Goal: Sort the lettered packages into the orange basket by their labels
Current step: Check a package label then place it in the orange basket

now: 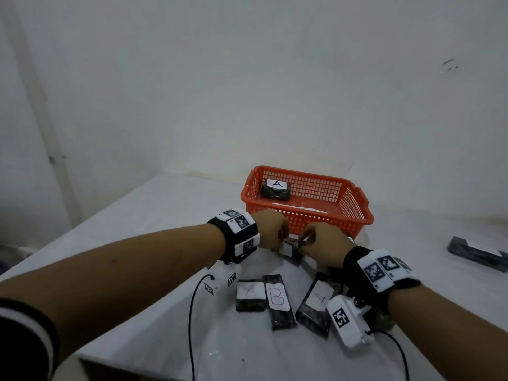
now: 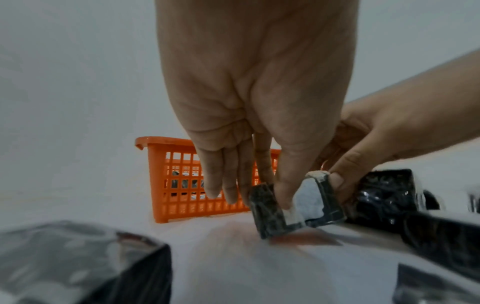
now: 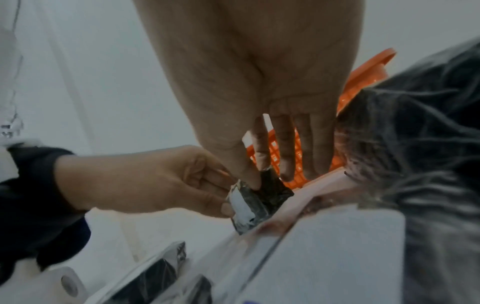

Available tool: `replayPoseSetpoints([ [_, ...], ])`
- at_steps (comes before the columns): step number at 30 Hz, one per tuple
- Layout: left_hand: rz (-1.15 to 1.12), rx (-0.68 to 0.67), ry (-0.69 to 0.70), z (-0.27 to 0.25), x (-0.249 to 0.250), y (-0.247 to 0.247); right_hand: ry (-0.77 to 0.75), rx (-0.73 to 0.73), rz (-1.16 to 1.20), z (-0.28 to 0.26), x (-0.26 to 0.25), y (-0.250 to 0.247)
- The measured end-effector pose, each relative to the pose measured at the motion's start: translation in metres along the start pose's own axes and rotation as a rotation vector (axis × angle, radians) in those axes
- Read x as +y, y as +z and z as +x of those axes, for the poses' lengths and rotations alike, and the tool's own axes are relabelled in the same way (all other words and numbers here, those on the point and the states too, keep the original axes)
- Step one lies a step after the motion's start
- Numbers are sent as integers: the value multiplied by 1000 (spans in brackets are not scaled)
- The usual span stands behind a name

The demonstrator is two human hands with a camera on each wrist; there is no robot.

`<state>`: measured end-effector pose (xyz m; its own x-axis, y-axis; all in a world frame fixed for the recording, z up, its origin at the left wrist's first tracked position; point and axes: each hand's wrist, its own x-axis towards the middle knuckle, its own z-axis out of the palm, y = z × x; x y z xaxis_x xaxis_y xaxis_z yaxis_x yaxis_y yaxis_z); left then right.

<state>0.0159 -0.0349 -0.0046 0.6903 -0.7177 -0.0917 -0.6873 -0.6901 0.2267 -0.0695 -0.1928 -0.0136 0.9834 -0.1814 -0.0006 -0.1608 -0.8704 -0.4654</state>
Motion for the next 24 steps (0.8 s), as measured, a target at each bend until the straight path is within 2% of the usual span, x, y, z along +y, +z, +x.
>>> replayPoseSetpoints([
  [2,-76,-2,5,-7,-2,-5,-13,-22,138,-2,3,-5],
  [6,-257,47,46,-26,-5,-26,-5,-68,624,-16,1,-20],
  [8,-394,73,55,-35,-5,-33,-30,-21,762,-24,0,-27],
  [11,-645,61,34,-45,-1,-34,-68,84,829,-35,-5,-32],
  [15,-1034,35,40,-60,10,-33,-94,115,975,-49,-9,-37],
  [20,-1121,72,90,-75,16,-26,-111,36,1054,-64,-5,-37],
  [24,-1227,86,116,-83,23,-19,-163,105,1055,-74,-3,-35],
])
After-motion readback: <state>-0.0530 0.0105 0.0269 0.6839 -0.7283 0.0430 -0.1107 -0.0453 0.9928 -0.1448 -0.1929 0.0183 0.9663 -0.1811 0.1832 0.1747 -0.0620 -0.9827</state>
